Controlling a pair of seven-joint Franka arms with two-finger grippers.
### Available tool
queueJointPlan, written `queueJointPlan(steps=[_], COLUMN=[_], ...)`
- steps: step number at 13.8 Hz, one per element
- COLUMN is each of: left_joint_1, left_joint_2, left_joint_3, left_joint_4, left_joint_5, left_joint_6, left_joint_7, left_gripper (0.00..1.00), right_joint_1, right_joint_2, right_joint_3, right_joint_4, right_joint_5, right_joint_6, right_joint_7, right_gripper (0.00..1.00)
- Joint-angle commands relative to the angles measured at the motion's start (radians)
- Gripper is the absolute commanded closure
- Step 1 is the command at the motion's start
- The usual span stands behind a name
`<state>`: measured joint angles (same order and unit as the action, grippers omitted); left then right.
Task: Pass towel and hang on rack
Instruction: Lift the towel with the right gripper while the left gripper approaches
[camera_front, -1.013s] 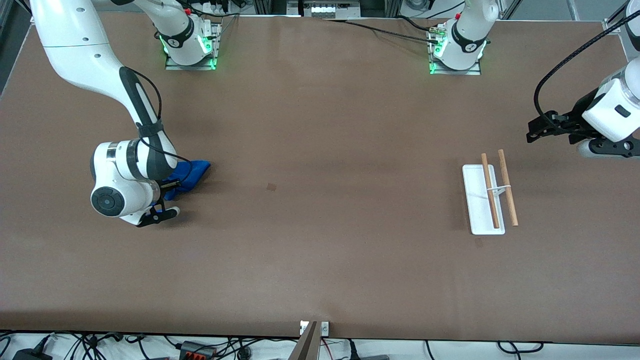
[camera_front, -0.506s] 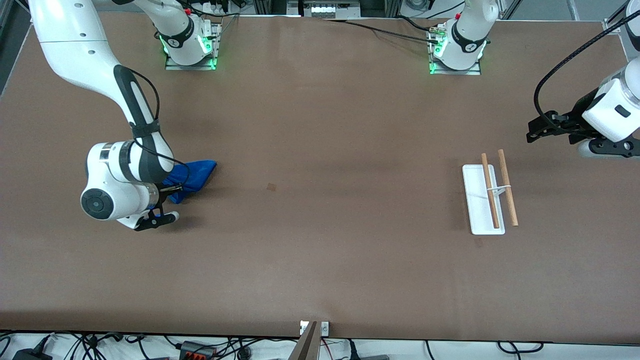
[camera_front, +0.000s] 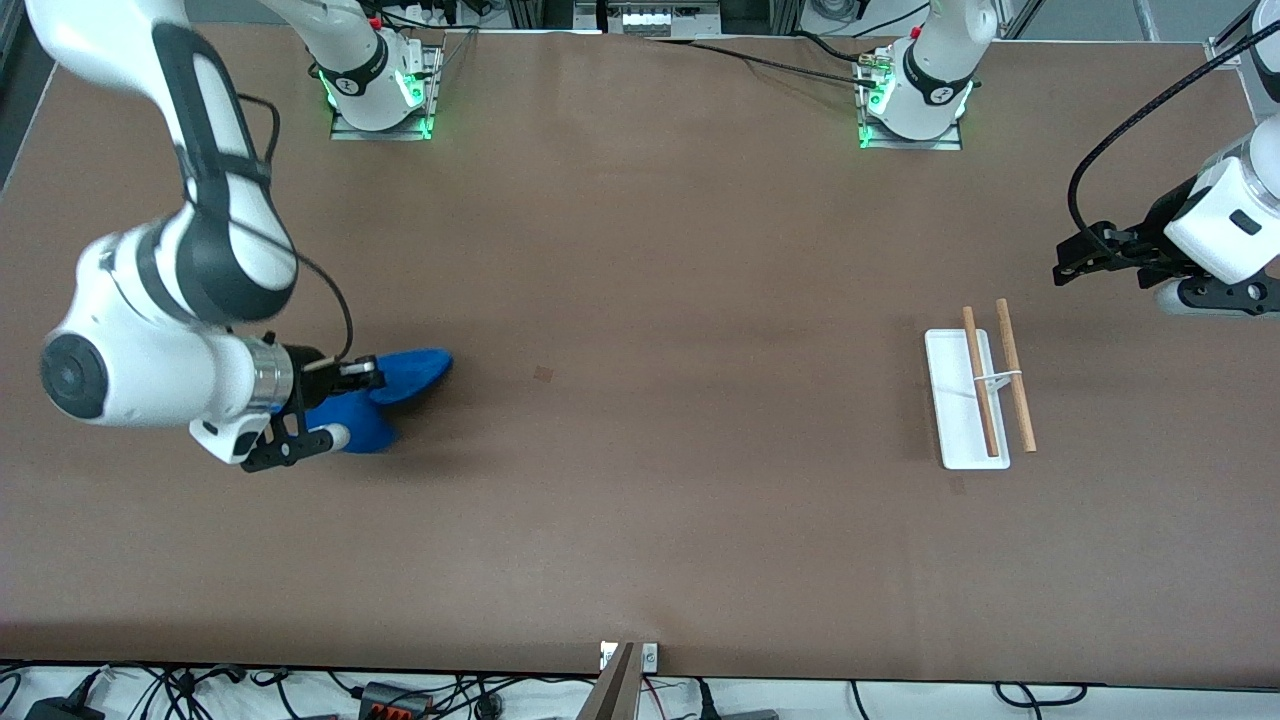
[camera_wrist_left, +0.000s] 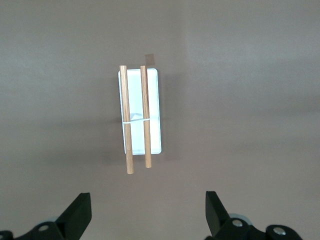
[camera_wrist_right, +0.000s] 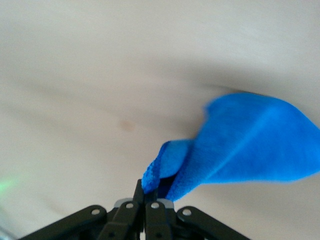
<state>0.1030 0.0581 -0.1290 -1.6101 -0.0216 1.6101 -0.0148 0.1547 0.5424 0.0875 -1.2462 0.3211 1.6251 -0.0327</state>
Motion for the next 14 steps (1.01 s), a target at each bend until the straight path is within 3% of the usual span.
queueJointPlan(steps=[1,4,5,10,14], left_joint_1=[0.003,-0.011,-0.011,-0.012,-0.029], left_joint_2=[0.011,0.050,0.074,0.149,0.253], left_joint_3=[0.002,-0.001,-0.001,-0.001,-0.032], left_joint_4=[0.029,0.038,0.061,0.070,0.070], left_joint_5=[-0.014,0.003,0.000,-0.015,-0.190], left_joint_6=[-0.022,-0.021,-0.022,-0.022,0.063], left_joint_7=[0.012,0.003,0.006,0.038,0.413], left_gripper=[0.00,0.00,0.00,0.00,0.00], right_joint_1=[0.028,0.072,0.103,0.230,0.295], right_joint_2=[0.013,0.011,0.013,0.016,0.014], right_joint_3=[0.127,0.294,0.310,0.316,0.317], right_joint_4=[0.129,0.186,0.188,0.186,0.188], right_joint_5=[0.086,0.107,0.110,0.119,0.118], right_joint_6=[-0.028,0.198,0.291,0.501,0.568], right_joint_7=[0.172,0.347,0.371,0.442,0.508], right_gripper=[1.00,1.00,1.00,1.00,1.00])
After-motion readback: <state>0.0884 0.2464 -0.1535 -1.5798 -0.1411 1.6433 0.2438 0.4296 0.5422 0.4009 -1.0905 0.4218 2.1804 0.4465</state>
